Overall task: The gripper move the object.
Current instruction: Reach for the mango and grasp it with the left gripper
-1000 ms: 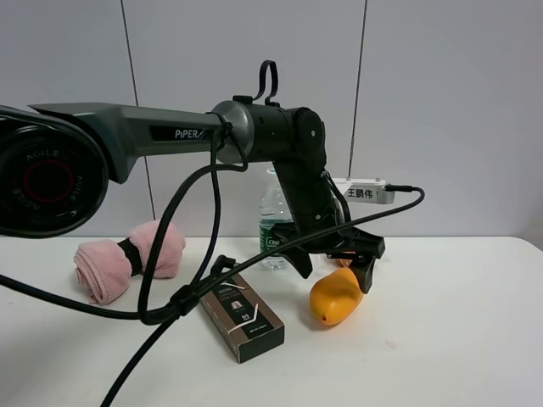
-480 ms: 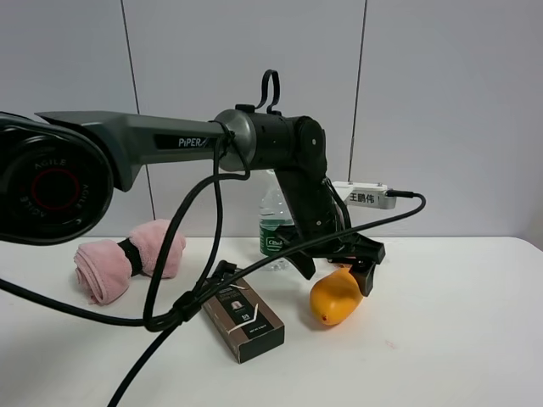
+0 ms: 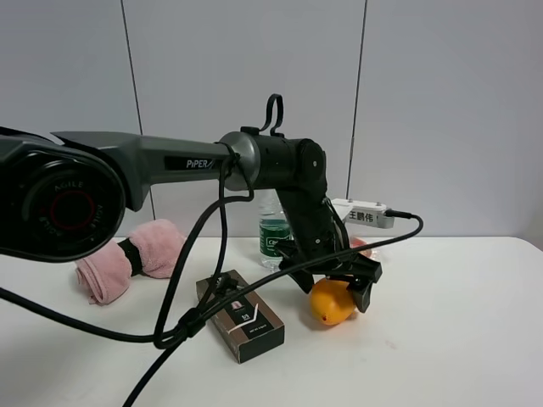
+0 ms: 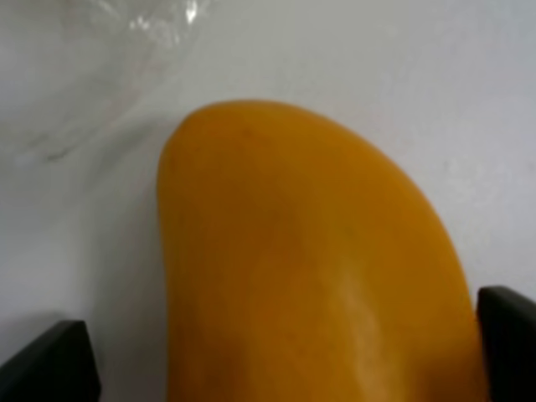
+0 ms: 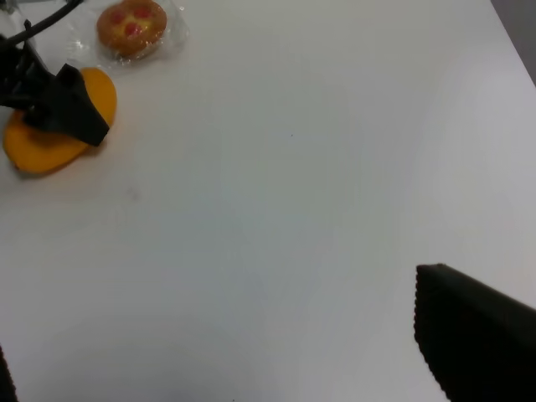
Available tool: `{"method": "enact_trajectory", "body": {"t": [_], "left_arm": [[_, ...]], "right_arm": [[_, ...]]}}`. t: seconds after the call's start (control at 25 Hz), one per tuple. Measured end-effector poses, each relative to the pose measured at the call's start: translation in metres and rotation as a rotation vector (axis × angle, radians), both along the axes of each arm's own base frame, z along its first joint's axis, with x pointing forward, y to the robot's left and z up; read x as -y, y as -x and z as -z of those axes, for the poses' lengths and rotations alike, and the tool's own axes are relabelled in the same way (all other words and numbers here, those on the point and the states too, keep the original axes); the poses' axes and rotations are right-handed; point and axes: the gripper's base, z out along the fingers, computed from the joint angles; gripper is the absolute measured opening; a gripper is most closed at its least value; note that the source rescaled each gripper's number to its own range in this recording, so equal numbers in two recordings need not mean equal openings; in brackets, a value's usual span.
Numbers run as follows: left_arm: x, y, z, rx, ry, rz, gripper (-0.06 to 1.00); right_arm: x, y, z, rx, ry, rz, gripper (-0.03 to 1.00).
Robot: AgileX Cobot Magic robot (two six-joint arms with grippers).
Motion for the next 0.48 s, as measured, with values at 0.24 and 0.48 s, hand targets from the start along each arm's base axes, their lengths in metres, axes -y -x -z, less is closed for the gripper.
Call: {"method": "enact_trajectory", "body": {"t": [0.24,0.48], "left_arm": [[0.0000,-0.0001,0.0026,-0.001,-0.003,0.004,0.78],[0.0000,0.0001,0.0032,-0.001,-0.005,0.008,0.16]], "right_arm": [[0.0000,0.0000,0.0000,0.000,0.000,0.000,1.00],[0.0000,0.0000,0.0000,0.000,0.000,0.000,1.00]]}}
